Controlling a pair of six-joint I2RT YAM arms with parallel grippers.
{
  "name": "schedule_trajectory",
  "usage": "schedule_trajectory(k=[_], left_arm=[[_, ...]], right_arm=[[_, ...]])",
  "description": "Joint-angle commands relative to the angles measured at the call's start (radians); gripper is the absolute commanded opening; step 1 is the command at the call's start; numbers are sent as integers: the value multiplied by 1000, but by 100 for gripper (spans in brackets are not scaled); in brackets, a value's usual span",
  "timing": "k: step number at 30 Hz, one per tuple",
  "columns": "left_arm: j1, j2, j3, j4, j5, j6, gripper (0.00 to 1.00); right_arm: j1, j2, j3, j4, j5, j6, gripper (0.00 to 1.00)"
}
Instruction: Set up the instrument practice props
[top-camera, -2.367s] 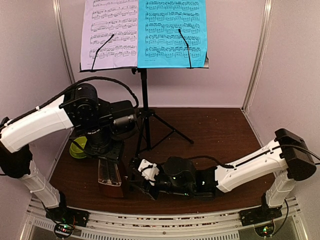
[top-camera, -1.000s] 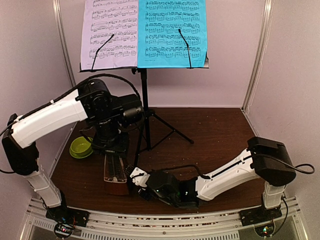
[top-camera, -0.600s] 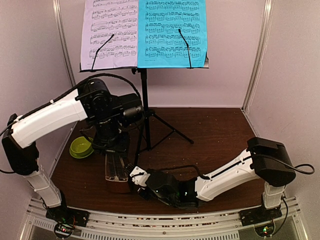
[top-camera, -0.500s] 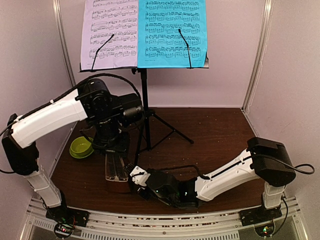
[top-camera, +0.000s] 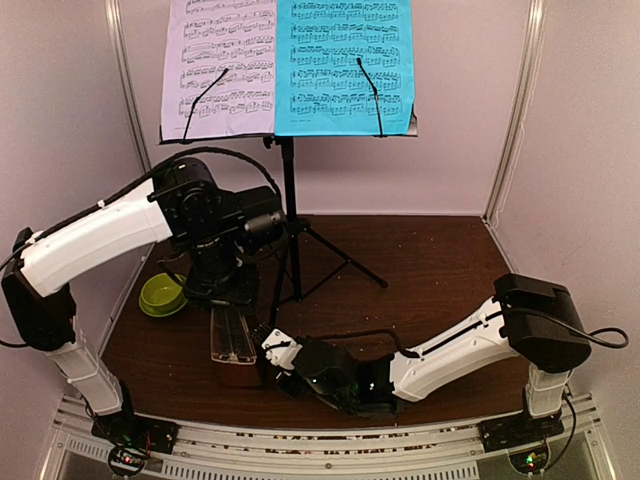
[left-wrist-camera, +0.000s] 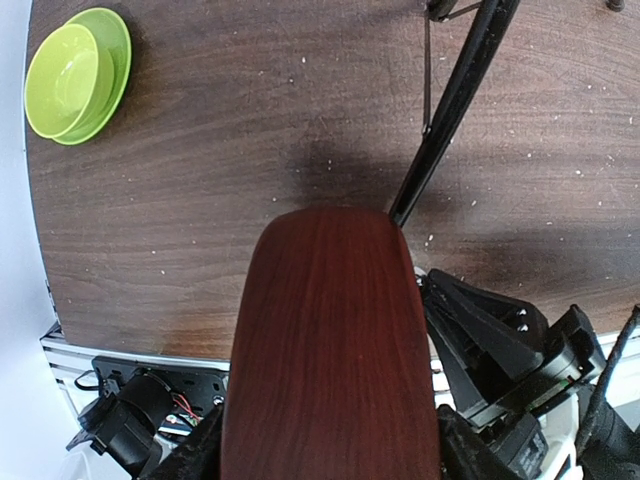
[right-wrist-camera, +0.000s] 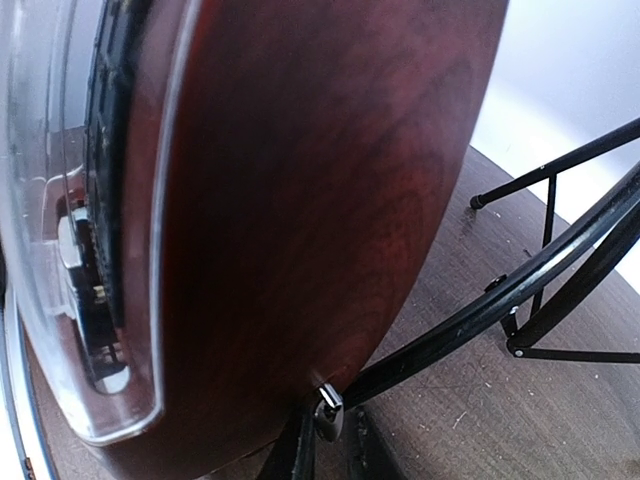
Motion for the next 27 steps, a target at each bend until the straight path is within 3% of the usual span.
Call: schedule_trajectory(k=[1,8,15,27], left_arm=[[3,-52,7,59,10,22,0],[3,-63,-5,87,7,49,0],[2,-89,-41,119,-2,67,0],[-2,-153,-108,196,-61,113,0]], right_arm=[[-4,19,-6,35,-8,19,11],[-9,8,-20,53,-70,34,0],[-27,-18,-47,79,-134,69,0],[-118,-56,-82,109,-400,292,0]])
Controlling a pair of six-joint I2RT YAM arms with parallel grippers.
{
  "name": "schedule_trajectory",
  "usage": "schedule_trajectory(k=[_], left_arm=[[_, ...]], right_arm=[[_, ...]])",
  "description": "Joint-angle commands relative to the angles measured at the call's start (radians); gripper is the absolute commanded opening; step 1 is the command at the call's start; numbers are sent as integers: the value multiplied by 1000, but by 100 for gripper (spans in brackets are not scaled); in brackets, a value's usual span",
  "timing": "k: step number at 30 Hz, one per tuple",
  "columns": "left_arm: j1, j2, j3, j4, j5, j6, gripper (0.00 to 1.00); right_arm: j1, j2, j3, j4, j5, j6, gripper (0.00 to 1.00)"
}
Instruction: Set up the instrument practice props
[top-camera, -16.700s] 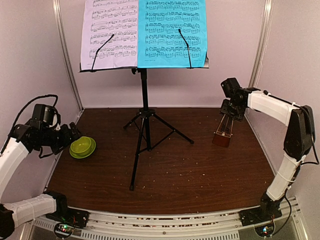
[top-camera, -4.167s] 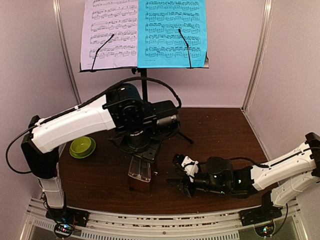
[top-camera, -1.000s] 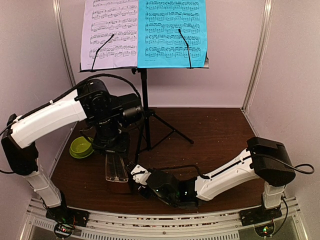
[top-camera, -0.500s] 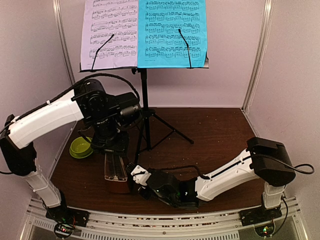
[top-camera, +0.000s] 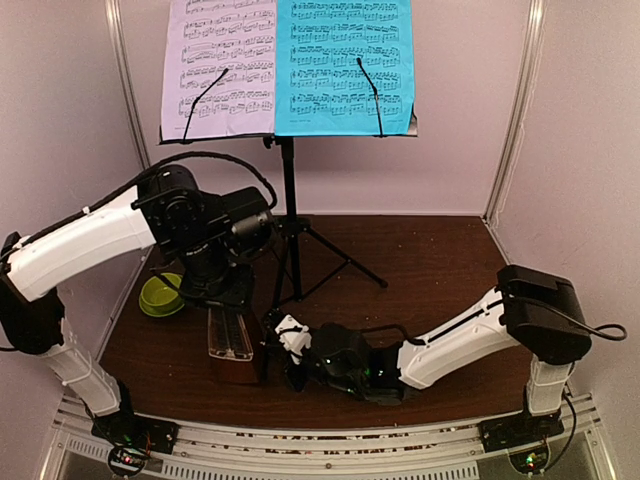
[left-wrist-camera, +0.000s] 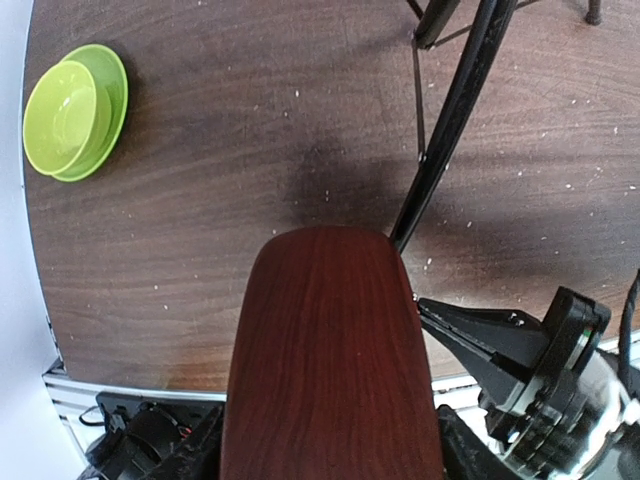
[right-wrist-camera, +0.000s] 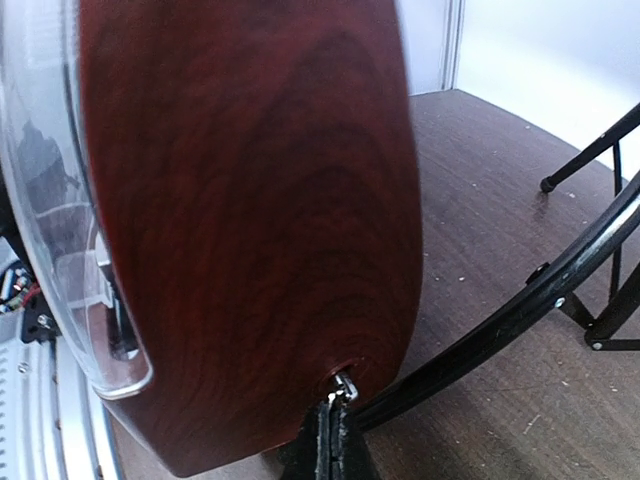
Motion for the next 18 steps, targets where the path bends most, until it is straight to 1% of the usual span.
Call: schedule_trajectory(k=[1,12,18], left_arm=[[-6,-78,-13,106,-13,43,0],[-12,-99,-38,135,-50,62,0],[-15,-113,-56,149,-62,69,0]], right_arm=[[-37,-38,-20,23,-134,134,0],[-95,-26,-21,53,-281,264,0],[-97,-38,-22,64,-328,241,0]])
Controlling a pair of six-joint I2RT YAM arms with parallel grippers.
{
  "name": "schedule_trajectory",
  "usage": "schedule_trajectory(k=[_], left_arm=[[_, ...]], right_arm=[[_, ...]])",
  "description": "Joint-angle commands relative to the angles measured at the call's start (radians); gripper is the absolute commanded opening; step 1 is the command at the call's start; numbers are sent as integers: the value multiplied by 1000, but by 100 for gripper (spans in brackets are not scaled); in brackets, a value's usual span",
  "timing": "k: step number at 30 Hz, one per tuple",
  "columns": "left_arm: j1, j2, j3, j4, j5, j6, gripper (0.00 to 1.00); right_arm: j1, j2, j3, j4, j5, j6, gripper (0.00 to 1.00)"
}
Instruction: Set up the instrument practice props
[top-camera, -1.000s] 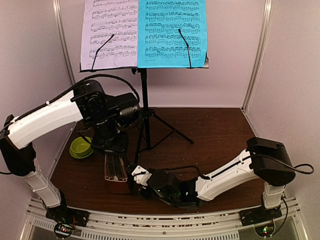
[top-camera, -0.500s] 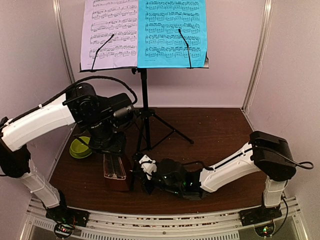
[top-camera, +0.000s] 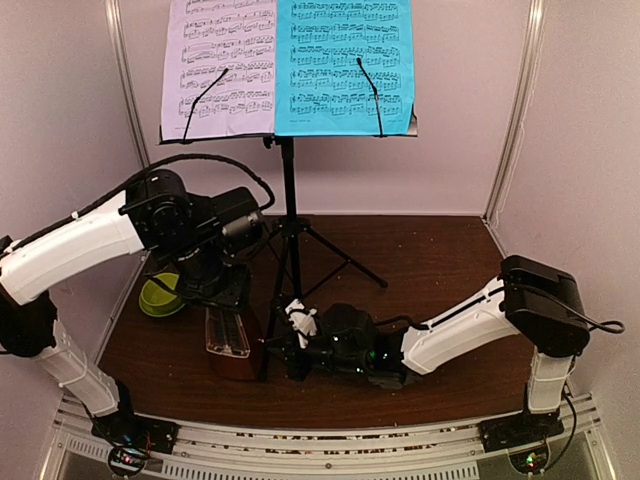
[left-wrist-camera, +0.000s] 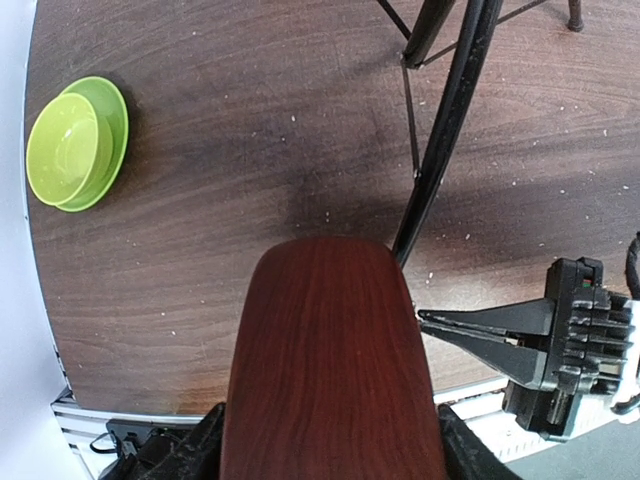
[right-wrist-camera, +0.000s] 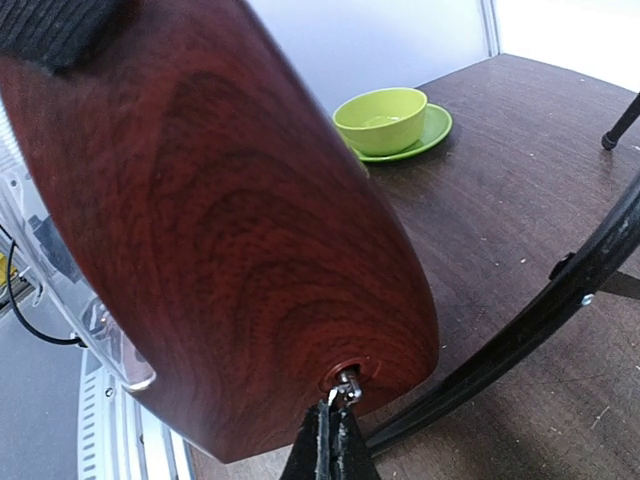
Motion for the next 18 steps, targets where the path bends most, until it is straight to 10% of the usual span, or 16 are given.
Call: schedule_trajectory(k=[1,7,13,18], left_arm=[[-15,-64,-2,92,-25,27,0],[-29,-186,-127,236,-60,73,0],[-64,-291,-217,435,-85,189,0],[-124,-328,-243,576,-97,314,0]], right_arm=[[-6,-32,-16,43,-75,13,0],[-5,-139,-91,32,-103,-49,1],[2,-319,-190,-49,-140,-83,38],[7,-494,-256,-139,-74,-84,50]])
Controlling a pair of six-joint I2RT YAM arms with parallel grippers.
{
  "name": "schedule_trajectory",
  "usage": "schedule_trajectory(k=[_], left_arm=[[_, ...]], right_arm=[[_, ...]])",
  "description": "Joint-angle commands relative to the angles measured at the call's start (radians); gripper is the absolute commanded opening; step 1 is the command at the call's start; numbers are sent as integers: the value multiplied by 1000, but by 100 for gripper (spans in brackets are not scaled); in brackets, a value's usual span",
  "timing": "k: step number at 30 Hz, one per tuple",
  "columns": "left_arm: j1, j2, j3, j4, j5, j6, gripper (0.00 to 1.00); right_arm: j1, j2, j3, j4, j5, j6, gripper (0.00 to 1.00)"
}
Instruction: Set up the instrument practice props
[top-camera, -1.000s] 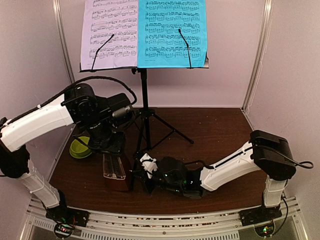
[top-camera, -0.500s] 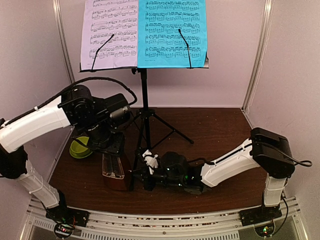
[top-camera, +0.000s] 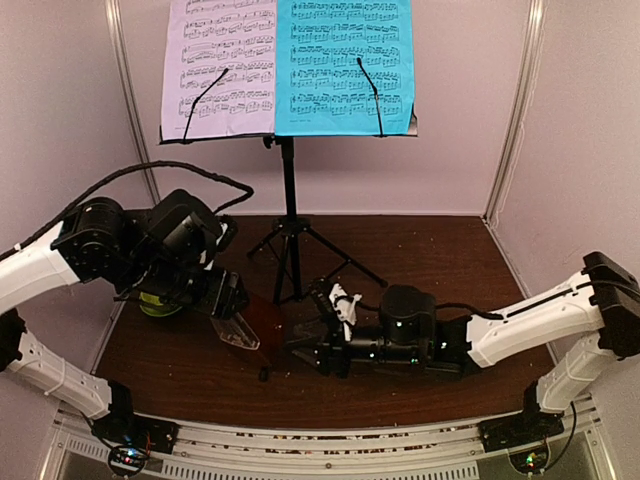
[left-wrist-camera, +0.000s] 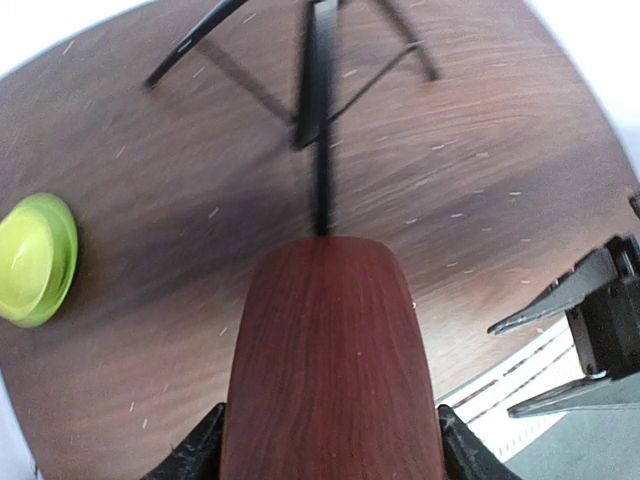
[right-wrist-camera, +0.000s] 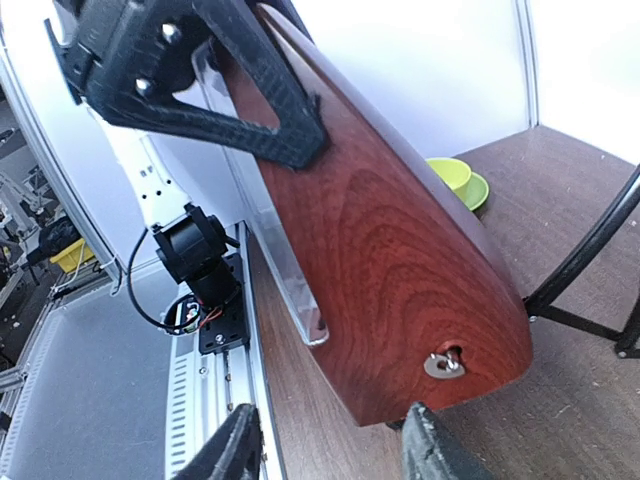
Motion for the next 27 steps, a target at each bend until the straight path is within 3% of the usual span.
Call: schedule_trajectory(k=[1,8,16,21,27], left_arm=[[-56,-41,3,277,-50,146,0],[-94,19,15,407,-93,233,0],[-114,226,111,462,-105,339,0],[-115,335,153,524,-74,420,0],[-113,515,286,495,4,500,0]], right_arm=[[5,-140,-53,-108,67,-13,51],[-1,-359,-136,-308,261,10,66],[-39,-590,-220,-524,434,76,83],[-105,-713,-265,-620,455,176,99],[-196,-810,-327,-680,410,294,100]])
